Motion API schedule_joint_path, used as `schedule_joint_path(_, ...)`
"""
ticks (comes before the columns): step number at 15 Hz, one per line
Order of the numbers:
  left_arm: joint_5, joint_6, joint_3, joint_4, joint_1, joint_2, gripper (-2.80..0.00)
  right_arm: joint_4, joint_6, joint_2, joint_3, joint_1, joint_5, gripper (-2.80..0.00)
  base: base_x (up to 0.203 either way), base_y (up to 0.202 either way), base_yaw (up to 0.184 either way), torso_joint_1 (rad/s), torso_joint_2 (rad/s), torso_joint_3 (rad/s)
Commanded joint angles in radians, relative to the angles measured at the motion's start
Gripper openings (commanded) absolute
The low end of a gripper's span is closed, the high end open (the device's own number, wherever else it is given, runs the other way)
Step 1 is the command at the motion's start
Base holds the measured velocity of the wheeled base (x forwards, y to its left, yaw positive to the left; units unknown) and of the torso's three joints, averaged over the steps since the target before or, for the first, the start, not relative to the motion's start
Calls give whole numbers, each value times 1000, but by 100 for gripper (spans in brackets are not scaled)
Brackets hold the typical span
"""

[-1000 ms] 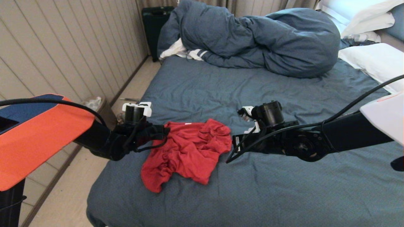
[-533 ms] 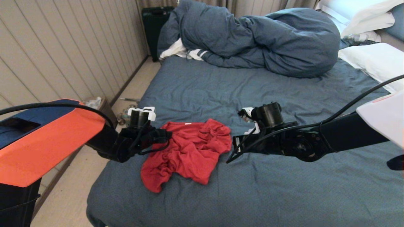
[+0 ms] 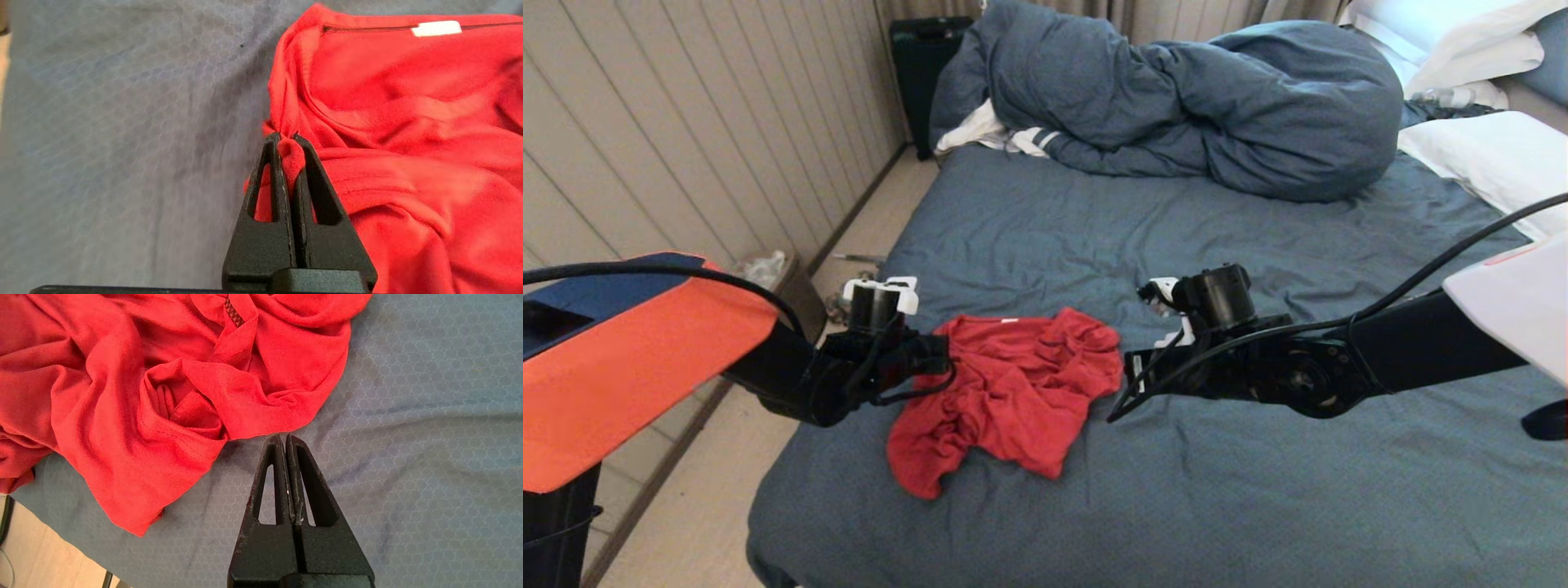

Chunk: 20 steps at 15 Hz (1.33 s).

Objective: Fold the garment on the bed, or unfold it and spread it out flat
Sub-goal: Unford the red T-shirt

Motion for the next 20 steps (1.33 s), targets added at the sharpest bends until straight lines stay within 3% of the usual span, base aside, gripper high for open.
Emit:
schedule_joint_path(1, 1, -1, 34, -3, -2, -61, -280, -2, 2, 0, 0, 2, 0, -280, 0, 0, 0, 0, 0, 0)
schedule_joint_path(10, 7, 4, 68, -8, -31, -114, -280, 0, 1, -2, 1, 0, 0, -280, 0, 0, 0, 0, 0, 0)
schedule_joint_path(16, -18, 92, 35, -108, 89, -36, -280, -2, 1, 0, 0, -1, 0, -280, 0, 0, 0, 0, 0, 0)
schedule_joint_path(20, -26, 95, 71, -111, 134, -54, -280, -2, 1, 10, -4, -1, 0, -280, 0, 0, 0, 0, 0, 0)
